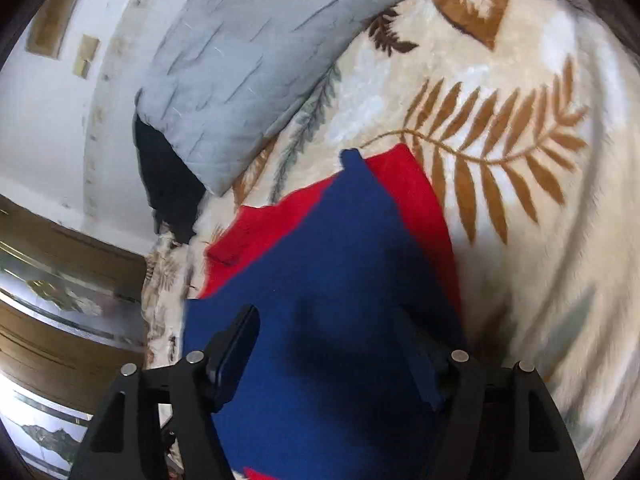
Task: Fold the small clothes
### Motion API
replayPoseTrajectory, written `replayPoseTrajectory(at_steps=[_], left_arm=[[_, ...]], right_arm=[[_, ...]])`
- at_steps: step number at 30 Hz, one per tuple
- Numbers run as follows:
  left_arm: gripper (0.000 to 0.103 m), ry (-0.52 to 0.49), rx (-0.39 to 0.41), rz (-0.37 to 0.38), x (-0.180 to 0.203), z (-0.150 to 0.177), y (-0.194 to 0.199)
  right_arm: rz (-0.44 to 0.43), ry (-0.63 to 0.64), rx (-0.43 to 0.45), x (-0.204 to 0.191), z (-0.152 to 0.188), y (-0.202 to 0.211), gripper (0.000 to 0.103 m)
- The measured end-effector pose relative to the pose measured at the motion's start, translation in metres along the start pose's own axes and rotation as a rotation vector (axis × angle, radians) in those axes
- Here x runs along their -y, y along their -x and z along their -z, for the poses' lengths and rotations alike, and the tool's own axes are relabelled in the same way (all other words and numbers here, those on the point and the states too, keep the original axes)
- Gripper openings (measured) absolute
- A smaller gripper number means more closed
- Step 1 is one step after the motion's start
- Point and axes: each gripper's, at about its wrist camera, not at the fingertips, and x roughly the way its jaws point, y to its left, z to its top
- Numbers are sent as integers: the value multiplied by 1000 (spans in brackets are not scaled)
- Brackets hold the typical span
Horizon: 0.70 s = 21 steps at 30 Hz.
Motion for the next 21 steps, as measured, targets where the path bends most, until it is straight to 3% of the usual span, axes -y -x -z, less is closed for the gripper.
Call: replayPoseTrajectory(at_steps=[3,5,7,8,9,10,15,17,19,21], left_arm=[[74,13,28,11,-7,11,17],[76,24,-5,0,-14,21,9],[76,41,-128,-64,-23,32,-16],[76,52,-146,-68,-26,35,-19],[76,57,-120,-60,-27,36,-12],[76,63,-94,-65,-28,35,-4],[76,71,-15,-40,-26,27,17],[76,64,-17,-28,-21,26,17],[76,56,-19,-31,-18,26,15],[76,50,-15,-22,-15,25,15]], right_arm=[[-94,71,24,-28,24,28,75],[-146,105,-1,-37,42,31,76],[-88,108,-32,-29,56,17,76],[-36,69,-48,-18,60,13,75],[-30,0,-56,-4,63,10,68],[-47,-4,-30,-8,64,18,68],[-91,105,9,-46,61,42,74],[-69,90,3,-41,61,34,75],[11,-17,-39,-9,68,24,75],[-30,-48,-10,-3,77,40,75]])
